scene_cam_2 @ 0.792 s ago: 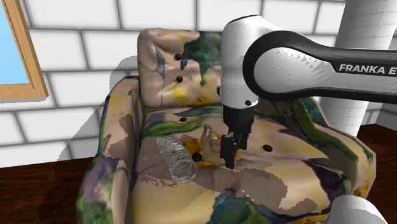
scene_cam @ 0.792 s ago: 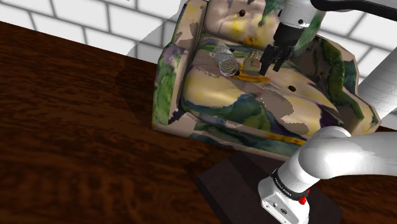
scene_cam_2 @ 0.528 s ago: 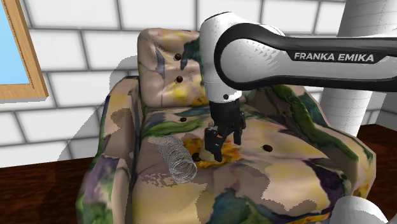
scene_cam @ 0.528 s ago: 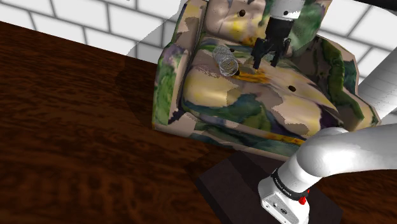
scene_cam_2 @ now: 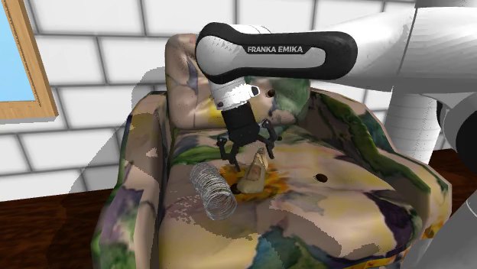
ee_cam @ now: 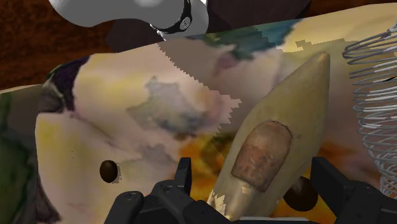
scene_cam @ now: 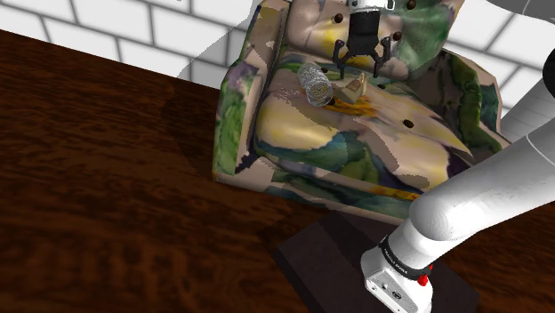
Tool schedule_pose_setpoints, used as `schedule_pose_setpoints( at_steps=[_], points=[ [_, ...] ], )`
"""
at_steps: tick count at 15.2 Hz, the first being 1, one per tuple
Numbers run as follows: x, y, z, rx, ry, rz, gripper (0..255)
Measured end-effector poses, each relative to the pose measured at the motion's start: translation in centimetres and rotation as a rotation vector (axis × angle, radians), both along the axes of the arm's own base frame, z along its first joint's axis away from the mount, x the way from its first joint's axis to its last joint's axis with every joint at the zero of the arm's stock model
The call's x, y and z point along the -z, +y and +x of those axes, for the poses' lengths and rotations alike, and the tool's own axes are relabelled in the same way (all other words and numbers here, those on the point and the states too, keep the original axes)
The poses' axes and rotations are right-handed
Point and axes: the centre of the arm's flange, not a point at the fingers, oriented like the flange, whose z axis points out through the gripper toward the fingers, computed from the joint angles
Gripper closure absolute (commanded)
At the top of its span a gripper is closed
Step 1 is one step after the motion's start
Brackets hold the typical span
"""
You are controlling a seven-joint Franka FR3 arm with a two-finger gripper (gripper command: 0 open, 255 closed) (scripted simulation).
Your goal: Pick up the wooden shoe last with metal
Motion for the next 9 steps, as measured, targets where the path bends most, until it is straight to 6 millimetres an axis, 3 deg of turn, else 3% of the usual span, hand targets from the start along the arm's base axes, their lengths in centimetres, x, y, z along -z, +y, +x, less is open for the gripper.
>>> schedule_pose_setpoints(
  at_steps=[6, 7, 9],
  points=[
    [3.0, 0.0, 0.2, 0.019, 0.005, -0.004, 0],
    [3.2, -0.1, 0.3, 0.019, 0.005, -0.004, 255],
    [3.1, -0.1, 0.2, 0.017, 0.000, -0.004, 255]
  ],
)
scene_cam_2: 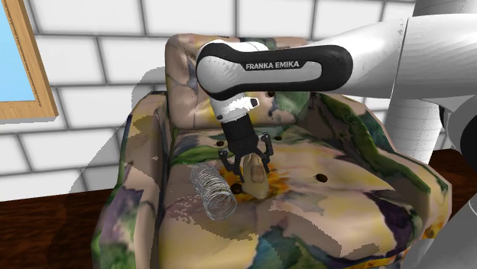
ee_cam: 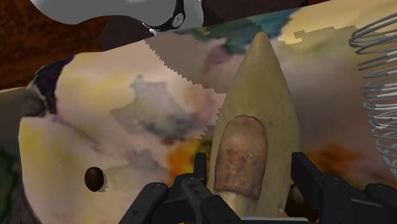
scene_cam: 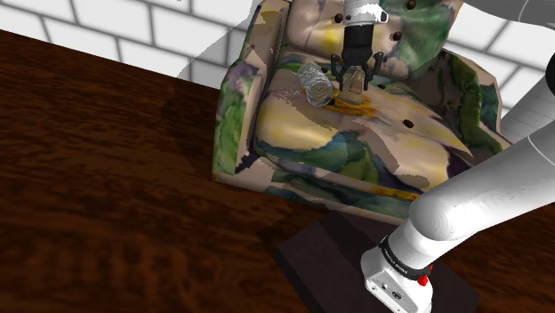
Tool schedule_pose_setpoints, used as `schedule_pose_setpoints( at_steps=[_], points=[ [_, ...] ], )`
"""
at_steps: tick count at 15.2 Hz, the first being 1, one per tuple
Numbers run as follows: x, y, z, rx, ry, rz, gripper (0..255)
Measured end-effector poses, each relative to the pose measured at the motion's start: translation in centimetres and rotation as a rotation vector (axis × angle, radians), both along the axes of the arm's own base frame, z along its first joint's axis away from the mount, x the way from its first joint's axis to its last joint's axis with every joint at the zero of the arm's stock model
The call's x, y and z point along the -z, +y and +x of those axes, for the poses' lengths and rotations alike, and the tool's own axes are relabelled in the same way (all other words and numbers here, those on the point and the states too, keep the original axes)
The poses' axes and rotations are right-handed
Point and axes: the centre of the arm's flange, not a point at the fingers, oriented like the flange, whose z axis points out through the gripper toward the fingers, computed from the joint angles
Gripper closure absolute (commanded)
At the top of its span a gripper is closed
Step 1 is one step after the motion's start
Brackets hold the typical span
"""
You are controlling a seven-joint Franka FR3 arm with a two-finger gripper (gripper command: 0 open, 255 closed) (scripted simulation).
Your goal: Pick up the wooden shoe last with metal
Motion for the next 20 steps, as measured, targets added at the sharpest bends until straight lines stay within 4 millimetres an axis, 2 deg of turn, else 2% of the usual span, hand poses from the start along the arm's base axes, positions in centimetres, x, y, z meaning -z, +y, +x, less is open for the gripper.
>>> schedule_pose_setpoints(
  at_steps=[9, 20],
  points=[
    [-0.2, -0.1, 0.0, 0.001, 0.000, -0.001, 255],
    [-5.4, -0.1, 0.1, 0.002, 0.006, 0.000, 255]
  ],
)
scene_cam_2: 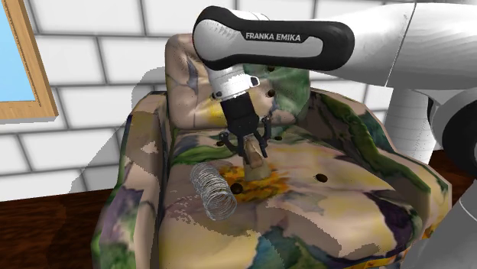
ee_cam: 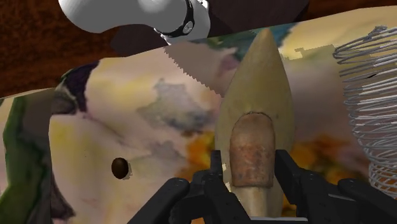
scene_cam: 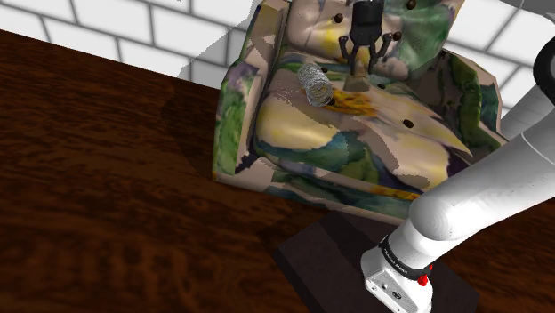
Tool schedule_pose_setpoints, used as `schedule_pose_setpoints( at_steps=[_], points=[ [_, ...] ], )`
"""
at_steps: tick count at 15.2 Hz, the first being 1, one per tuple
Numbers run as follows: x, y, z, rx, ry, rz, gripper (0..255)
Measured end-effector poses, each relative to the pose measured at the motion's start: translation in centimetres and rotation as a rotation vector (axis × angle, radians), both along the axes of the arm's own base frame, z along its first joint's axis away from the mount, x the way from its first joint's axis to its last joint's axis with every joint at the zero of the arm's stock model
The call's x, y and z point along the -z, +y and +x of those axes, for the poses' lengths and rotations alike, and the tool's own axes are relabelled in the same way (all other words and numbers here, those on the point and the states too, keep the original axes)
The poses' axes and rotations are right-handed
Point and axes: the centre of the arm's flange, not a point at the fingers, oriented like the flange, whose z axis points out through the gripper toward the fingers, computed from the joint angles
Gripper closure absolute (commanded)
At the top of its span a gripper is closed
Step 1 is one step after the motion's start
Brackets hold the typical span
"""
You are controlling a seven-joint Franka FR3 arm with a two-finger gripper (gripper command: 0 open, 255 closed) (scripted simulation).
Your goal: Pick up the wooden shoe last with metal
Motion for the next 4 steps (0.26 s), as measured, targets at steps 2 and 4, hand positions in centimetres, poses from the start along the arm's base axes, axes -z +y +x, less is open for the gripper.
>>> schedule_pose_setpoints(
  at_steps=[2, 4],
  points=[
    [-1.2, 0.0, -0.1, 0.000, 0.000, 0.000, 255],
    [-2.0, 0.0, -0.1, 0.000, 0.000, 0.000, 255]
  ],
)
